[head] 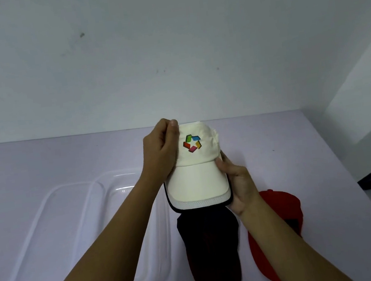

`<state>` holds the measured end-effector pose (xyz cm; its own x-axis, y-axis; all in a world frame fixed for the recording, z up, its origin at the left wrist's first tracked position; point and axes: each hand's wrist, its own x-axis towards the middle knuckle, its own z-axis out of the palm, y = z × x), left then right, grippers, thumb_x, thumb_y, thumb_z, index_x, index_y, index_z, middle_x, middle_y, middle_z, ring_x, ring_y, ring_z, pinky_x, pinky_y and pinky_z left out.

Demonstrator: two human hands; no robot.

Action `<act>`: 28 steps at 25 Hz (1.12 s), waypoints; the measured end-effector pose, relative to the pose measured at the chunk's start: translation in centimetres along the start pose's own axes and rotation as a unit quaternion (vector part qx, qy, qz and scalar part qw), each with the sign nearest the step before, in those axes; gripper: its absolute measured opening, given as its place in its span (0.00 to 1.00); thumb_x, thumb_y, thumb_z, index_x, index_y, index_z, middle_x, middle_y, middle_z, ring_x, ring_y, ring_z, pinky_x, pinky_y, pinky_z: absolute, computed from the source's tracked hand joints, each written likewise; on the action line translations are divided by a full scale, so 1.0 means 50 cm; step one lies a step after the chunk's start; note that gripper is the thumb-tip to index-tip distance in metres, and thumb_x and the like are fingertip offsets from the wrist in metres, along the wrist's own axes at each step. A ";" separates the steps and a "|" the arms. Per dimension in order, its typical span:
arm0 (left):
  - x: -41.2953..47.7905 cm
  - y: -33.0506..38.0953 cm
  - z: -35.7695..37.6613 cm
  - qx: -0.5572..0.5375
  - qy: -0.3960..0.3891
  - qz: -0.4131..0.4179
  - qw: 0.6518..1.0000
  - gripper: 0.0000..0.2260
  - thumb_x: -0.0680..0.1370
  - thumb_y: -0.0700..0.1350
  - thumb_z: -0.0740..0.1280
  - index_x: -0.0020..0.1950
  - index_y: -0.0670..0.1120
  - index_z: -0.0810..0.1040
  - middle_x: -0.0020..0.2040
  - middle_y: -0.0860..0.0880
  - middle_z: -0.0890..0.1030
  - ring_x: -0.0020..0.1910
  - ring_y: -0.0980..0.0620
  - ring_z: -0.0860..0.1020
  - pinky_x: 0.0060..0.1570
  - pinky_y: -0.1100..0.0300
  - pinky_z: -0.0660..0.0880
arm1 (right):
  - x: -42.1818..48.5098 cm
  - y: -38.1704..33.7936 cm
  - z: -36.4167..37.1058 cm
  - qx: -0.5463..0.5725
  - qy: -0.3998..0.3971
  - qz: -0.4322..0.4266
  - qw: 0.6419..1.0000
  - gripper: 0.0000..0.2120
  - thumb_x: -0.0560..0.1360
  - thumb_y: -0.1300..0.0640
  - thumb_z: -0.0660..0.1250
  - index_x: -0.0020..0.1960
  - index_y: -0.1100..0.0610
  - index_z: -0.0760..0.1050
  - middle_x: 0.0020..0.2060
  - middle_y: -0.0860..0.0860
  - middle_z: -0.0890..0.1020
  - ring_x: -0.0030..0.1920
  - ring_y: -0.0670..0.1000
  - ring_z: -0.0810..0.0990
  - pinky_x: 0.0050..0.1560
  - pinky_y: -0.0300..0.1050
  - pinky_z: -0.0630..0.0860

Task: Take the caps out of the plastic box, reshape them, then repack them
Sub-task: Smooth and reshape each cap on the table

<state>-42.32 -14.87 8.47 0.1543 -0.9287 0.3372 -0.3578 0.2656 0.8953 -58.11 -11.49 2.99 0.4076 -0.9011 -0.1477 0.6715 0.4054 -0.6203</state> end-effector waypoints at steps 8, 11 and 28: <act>-0.076 -0.045 0.010 -0.360 -0.146 -0.498 0.775 0.21 0.77 0.56 0.63 0.63 0.43 0.74 0.54 0.42 0.82 0.51 0.41 0.82 0.47 0.43 0.80 | 0.038 -0.010 -0.054 -0.012 0.055 -0.080 0.995 0.42 0.59 0.54 0.78 0.71 0.51 0.67 0.68 0.57 0.73 0.66 0.62 0.72 0.64 0.65 0.68; -0.064 -0.086 0.028 -0.495 -0.085 -0.458 0.734 0.15 0.78 0.46 0.63 0.62 0.40 0.75 0.50 0.41 0.85 0.47 0.45 0.84 0.49 0.47 0.79 | 0.058 -0.015 -0.066 -0.087 0.061 0.003 0.994 0.35 0.66 0.48 0.74 0.70 0.49 0.66 0.67 0.56 0.74 0.65 0.61 0.74 0.60 0.64 0.73; -0.028 -0.397 0.160 -0.135 -0.141 -0.452 0.870 0.38 0.61 0.60 0.77 0.67 0.48 0.72 0.63 0.48 0.79 0.58 0.48 0.79 0.54 0.49 0.79 | 0.229 0.100 -0.319 -0.122 0.208 0.094 0.966 0.33 0.66 0.64 0.73 0.69 0.53 0.68 0.63 0.55 0.78 0.60 0.59 0.78 0.53 0.56 0.79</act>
<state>-42.81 -20.90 -12.12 0.0151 -0.8060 -0.5918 0.0283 -0.5913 0.8060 -59.95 -22.21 -14.09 0.1896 -0.8193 -0.5410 0.4232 0.5654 -0.7079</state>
